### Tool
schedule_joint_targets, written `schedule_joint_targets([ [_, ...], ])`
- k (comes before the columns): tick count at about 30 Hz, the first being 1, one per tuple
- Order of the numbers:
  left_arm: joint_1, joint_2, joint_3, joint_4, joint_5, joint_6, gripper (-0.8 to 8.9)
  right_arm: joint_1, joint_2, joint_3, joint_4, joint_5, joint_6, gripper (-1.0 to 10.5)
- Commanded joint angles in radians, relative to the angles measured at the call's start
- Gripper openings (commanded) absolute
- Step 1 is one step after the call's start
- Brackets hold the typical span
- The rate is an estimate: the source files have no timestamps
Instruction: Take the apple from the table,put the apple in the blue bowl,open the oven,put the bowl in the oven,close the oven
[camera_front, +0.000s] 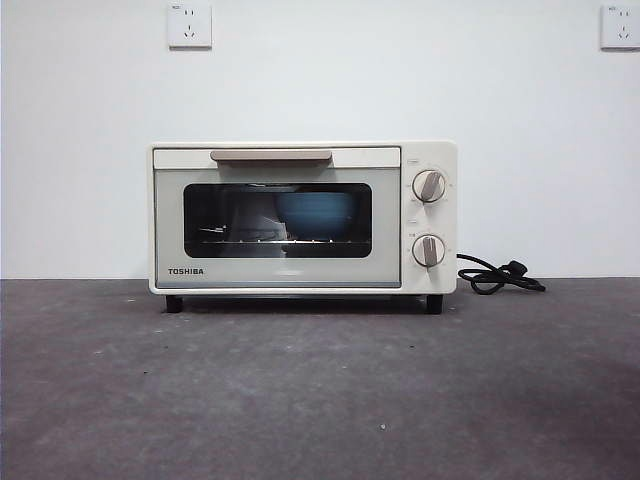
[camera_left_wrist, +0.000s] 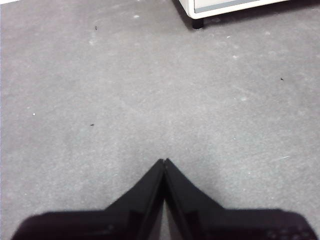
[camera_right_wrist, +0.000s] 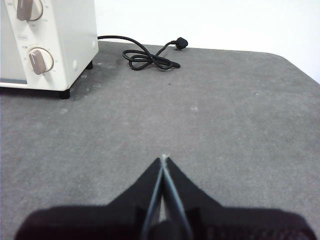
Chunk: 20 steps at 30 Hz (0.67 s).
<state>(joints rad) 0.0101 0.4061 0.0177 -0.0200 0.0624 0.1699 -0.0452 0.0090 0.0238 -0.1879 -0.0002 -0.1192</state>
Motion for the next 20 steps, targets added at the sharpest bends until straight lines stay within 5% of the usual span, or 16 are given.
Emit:
schedule_joint_targets([
  [1,-0.002,0.0,-0.01,0.01,-0.003,-0.01,-0.04,0.0,-0.002,-0.01,0.005,0.001,0.012,0.0],
  [10,-0.002,0.0,-0.01,0.011,-0.003,-0.01,-0.04,0.0,-0.002,-0.01,0.003,0.086,0.042,0.0],
  [20,-0.002,0.0,-0.01,0.01,-0.003,-0.01,-0.04,0.0,0.001,-0.01,0.007,0.083,0.041,0.0],
])
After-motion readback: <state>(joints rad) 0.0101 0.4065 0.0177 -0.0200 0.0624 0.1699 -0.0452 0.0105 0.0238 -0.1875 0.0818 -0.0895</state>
